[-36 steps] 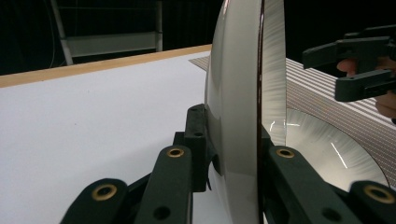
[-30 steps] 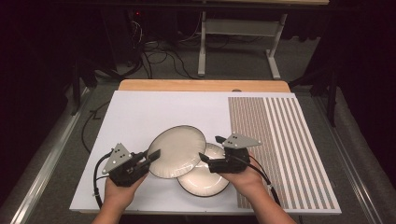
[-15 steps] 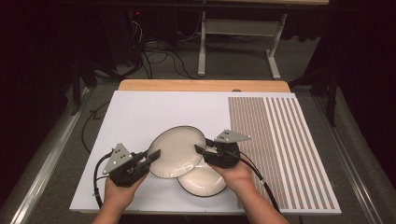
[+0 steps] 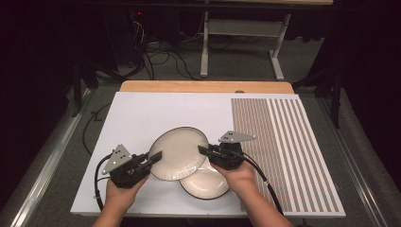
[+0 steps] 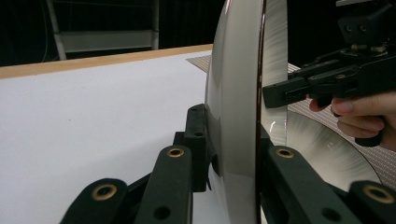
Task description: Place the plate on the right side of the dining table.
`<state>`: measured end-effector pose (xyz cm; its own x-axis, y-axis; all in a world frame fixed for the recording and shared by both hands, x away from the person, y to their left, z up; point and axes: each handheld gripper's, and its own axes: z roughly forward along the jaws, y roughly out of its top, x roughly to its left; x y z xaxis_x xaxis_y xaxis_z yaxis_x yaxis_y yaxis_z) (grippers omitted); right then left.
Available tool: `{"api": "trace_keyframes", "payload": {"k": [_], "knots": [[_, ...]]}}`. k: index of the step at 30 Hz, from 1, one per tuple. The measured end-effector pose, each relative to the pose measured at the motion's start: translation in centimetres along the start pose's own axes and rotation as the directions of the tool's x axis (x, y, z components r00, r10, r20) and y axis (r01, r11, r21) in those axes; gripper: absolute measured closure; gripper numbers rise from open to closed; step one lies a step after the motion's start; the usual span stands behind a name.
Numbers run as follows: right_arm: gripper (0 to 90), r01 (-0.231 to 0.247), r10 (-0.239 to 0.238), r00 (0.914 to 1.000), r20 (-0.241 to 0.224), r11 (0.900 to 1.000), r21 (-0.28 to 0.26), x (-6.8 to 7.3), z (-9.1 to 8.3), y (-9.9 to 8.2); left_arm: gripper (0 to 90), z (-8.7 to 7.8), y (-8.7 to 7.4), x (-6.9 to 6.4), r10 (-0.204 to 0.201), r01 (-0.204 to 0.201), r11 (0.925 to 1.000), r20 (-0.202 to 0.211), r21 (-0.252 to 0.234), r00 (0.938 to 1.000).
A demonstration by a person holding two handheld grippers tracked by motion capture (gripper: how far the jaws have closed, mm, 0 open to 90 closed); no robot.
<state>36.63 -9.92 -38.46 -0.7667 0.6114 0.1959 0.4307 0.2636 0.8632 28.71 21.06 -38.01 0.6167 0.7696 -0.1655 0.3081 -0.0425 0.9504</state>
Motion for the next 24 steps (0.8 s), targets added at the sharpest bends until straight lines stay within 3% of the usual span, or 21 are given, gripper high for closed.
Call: {"api": "trace_keyframes", "payload": {"k": [3, 12, 16, 19, 24], "knots": [[81.5, 0.006, -0.006, 1.0, -0.003, 1.0, -0.001, 0.1, -0.3, 0.1, 78.4, 0.0, 0.0, 0.0, -0.026, 0.026, 0.9997, 0.005, -0.005, 0.9997], [84.6, 0.015, -0.015, 0.9999, -0.007, 0.9997, -0.017, 0.2, -2.2, 0.4, 78.4, 0.1, 0.2, -0.5, -0.04, 0.04, 0.9989, 0.024, -0.025, 0.9989], [85.6, 0.029, -0.029, 0.9996, -0.002, 0.9991, -0.029, 0.2, -3.5, 0.6, 77.4, 0.5, 0.8, -1.2, -0.03, 0.03, 0.9991, 0.025, -0.031, 0.9993], [86.4, 0.047, -0.047, 0.9989, 0.006, 0.9981, -0.04, 0.1, -4.6, 0.8, 76.2, 1.1, 1.1, -1.8, -0.047, 0.048, 0.9983, 0.027, -0.034, 0.9985], [86.8, 0.043, -0.042, 0.9988, 0.025, 0.9973, -0.059, -0.8, -7.0, 0.7, 76.0, 2.6, 1.9, -3.2, -0.051, 0.052, 0.9983, 0.056, -0.026, 0.9971]]}}
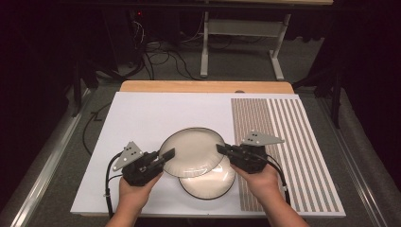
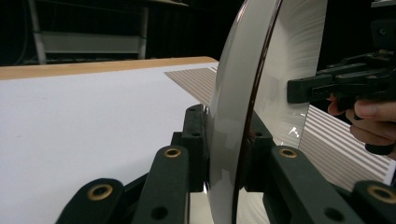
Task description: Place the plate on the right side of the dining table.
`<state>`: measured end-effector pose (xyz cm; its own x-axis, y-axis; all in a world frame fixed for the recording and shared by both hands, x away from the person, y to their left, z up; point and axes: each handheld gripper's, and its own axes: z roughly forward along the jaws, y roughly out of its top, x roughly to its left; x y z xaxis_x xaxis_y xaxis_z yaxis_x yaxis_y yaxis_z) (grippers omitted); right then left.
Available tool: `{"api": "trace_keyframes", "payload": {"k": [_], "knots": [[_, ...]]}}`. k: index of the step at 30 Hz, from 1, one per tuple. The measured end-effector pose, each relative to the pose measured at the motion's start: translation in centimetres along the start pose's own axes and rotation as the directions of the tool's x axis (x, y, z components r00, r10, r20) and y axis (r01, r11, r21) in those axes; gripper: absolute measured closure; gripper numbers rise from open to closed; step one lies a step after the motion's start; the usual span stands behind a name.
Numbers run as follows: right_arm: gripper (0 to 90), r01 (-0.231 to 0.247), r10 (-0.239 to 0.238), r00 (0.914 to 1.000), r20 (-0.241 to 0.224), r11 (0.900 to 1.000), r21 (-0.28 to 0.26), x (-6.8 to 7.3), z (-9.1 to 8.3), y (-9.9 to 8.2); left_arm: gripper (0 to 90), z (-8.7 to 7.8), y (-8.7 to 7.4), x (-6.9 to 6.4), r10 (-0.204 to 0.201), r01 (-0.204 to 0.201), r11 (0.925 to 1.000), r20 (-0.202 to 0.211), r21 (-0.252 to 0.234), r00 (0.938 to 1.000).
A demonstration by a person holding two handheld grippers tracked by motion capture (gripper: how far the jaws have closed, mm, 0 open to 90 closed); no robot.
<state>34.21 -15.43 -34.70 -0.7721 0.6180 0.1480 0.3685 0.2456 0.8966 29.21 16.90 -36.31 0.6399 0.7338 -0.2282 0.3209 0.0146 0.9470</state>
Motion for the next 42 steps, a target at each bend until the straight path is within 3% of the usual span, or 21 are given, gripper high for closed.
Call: {"api": "trace_keyframes", "payload": {"k": [7, 14, 21, 32, 42], "knots": [[86.8, -0.007, 0.009, 0.9987, 0.05, 0.9994, -0.035, -1.9, -3.7, -0.4, 76.3, 3.3, 1.5, -2.4, 0.053, -0.055, 0.9973, 0.04, 0.048, 0.9978], [86.8, -0.035, 0.04, 0.9939, 0.102, 0.998, -0.052, -4.3, -6.9, -1.3, 76.2, 7.2, 2.3, -4.6, 0.06, -0.067, 0.9938, 0.08, 0.089, 0.995], [86.8, -0.071, 0.082, 0.9874, 0.135, 0.9942, -0.08, -6.4, -9.7, -2.5, 76.0, 10.1, 3.0, -6.5, 0.067, -0.079, 0.9886, 0.101, 0.128, 0.9926], [86.8, -0.105, 0.123, 0.9729, 0.196, 0.9892, -0.102, -8.5, -12.9, -3.9, 75.7, 14.2, 3.4, -8.8, 0.079, -0.104, 0.9766, 0.135, 0.188, 0.9877], [87.1, -0.12, 0.148, 0.956, 0.253, 0.9851, -0.124, -10.5, -15.0, -5.1, 74.5, 17.9, 3.6, -9.9, 0.067, -0.1, 0.9719, 0.154, 0.213, 0.9857]]}}
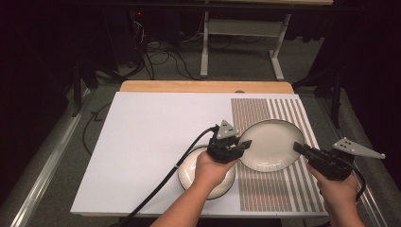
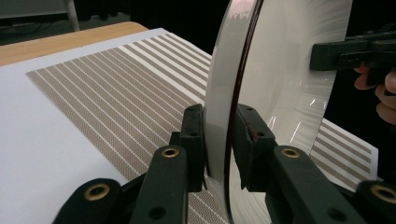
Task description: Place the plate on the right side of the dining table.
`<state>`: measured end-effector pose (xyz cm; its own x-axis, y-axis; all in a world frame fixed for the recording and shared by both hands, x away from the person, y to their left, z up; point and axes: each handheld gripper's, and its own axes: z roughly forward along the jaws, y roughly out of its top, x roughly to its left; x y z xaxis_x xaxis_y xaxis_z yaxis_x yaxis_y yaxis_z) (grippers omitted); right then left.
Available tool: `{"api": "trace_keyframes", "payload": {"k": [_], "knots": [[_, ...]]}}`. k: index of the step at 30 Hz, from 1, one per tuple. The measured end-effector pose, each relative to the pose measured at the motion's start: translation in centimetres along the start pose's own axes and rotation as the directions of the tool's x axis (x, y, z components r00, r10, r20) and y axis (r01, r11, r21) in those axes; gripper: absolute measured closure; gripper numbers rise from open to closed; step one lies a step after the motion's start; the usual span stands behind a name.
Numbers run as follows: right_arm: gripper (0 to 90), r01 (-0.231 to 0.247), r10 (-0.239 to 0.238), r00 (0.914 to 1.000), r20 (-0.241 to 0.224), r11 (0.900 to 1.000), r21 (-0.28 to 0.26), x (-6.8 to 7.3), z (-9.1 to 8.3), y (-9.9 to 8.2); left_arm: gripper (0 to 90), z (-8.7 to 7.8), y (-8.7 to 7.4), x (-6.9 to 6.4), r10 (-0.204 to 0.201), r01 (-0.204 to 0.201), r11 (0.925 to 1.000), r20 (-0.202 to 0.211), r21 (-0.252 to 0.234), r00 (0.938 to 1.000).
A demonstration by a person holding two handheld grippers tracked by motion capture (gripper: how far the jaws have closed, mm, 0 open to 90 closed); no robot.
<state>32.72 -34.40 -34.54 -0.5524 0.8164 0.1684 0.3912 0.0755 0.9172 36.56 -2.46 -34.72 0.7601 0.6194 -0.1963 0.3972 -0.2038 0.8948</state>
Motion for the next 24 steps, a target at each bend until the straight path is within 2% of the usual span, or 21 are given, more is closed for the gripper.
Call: {"api": "trace_keyframes", "payload": {"k": [3, 9, 13, 15, 24], "knots": [[86.9, -0.01, 0.01, 0.9998, 0.016, 0.9999, 0.002, -0.7, 0.0, -0.3, 74.5, 1.0, 0.0, -0.1, -0.019, 0.019, 0.9998, -0.002, 0.008, 0.9998], [86.7, -0.023, 0.023, 0.999, 0.039, 0.9997, 0.005, -1.9, -0.3, -0.7, 74.1, 2.4, 0.5, -0.5, -0.021, 0.022, 0.9994, -0.008, 0.027, 0.9997], [86.7, -0.03, 0.03, 0.998, 0.056, 0.9995, 0.001, -2.3, -0.5, -0.8, 73.9, 3.2, 0.9, -0.5, 0.005, -0.005, 0.9988, -0.012, 0.049, 0.9999], [86.9, -0.038, 0.038, 0.9971, 0.065, 0.9993, 0.004, -2.6, -0.5, -0.9, 73.7, 3.8, 1.0, -0.4, -0.004, 0.004, 0.9988, -0.013, 0.048, 0.9999], [87.2, -0.043, 0.038, 0.994, 0.103, 0.9983, 0.04, -3.4, 0.0, -1.8, 72.1, 5.9, -0.1, 0.2, -0.035, 0.037, 0.9958, -0.024, 0.084, 0.9991]]}}
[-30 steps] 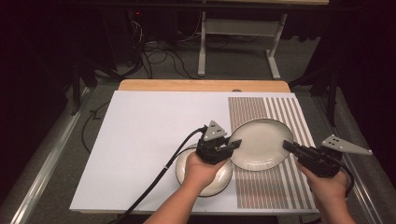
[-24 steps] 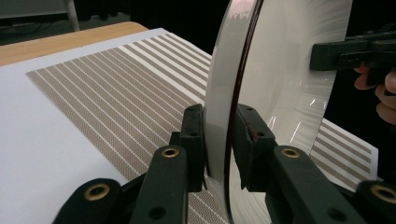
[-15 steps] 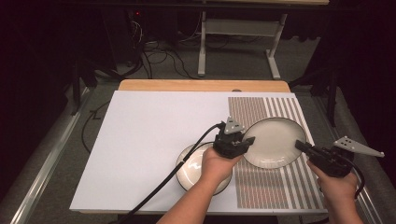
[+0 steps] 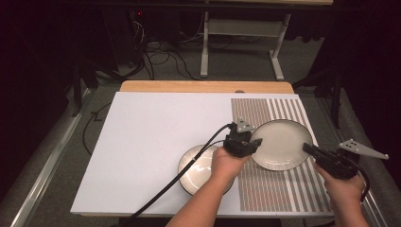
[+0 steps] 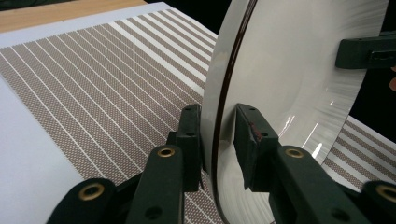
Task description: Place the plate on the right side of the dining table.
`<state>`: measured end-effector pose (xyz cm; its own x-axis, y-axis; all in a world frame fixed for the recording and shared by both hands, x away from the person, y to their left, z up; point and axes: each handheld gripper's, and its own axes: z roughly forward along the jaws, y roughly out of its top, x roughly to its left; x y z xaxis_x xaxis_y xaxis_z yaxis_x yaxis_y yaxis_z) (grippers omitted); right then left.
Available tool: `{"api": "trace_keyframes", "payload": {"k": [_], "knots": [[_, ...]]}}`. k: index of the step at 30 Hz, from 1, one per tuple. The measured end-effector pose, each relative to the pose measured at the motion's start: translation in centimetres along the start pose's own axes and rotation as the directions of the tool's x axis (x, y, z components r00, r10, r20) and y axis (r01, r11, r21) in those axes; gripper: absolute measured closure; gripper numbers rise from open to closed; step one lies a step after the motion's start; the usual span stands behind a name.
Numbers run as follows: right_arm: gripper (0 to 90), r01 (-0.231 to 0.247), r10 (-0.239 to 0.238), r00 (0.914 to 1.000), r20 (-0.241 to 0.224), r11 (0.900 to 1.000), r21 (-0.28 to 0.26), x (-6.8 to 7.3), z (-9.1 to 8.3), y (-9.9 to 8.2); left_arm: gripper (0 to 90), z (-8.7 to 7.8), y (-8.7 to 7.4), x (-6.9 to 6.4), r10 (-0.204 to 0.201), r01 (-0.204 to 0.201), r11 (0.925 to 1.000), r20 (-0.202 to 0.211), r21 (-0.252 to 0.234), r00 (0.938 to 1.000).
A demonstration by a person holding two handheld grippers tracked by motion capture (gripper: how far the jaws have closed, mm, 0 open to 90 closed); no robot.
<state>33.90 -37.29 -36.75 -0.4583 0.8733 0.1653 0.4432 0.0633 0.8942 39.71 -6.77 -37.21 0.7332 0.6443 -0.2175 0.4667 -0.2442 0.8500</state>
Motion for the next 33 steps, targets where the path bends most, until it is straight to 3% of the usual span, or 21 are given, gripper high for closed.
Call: {"api": "trace_keyframes", "payload": {"k": [9, 21, 33], "knots": [[87.3, -0.017, 0.017, 0.9998, 0.008, 0.9998, 0.012, -0.7, 0.3, -0.6, 72.2, 1.1, -0.4, 0.1, -0.019, 0.02, 0.9994, -0.013, 0.028, 0.9997], [87.5, -0.014, 0.013, 0.9998, 0.017, 0.9988, 0.046, -0.9, 1.0, -1.4, 72.4, 1.8, -0.8, 0.4, -0.011, 0.015, 0.9967, -0.047, 0.079, 0.9988], [87.5, -0.024, 0.024, 0.9996, 0.013, 0.9983, 0.053, -1.2, 1.1, -1.6, 71.4, 2.0, -0.7, 0.4, -0.021, 0.025, 0.9972, -0.058, 0.07, 0.9981]]}}
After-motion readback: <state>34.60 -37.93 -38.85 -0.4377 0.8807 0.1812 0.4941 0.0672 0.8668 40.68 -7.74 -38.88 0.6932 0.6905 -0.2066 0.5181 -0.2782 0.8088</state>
